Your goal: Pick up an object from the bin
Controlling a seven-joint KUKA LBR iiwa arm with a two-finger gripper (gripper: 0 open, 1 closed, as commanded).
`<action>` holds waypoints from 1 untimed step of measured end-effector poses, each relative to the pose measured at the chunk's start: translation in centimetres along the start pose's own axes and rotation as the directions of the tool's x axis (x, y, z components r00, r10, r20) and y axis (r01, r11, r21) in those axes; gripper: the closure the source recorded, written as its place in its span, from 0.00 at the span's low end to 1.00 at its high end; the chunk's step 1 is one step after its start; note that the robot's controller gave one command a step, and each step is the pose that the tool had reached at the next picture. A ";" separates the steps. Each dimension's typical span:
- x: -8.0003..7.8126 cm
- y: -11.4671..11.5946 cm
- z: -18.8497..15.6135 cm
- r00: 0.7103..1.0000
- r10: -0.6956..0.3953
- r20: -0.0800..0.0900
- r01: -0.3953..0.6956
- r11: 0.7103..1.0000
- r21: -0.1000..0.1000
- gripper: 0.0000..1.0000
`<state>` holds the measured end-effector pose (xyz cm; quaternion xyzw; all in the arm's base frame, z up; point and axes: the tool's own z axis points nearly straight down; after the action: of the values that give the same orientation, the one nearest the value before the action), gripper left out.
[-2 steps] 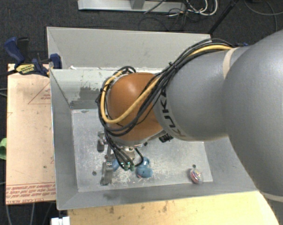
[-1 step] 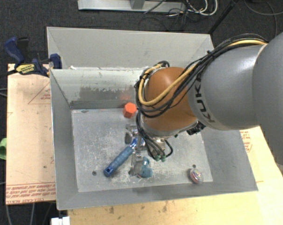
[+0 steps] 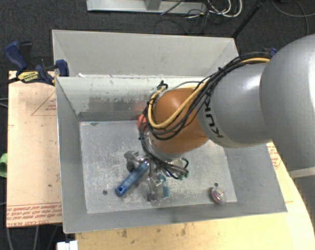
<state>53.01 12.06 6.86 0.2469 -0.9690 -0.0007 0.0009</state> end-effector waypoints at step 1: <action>-0.1 0.0 -0.2 1.000 0.001 0.003 -0.001 1.000 0.001 1.00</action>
Offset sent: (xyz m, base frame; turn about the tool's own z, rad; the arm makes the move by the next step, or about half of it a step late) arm 0.0000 0.0000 0.0000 0.0000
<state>53.10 12.09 7.02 0.2465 -0.9691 -0.0008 -0.0004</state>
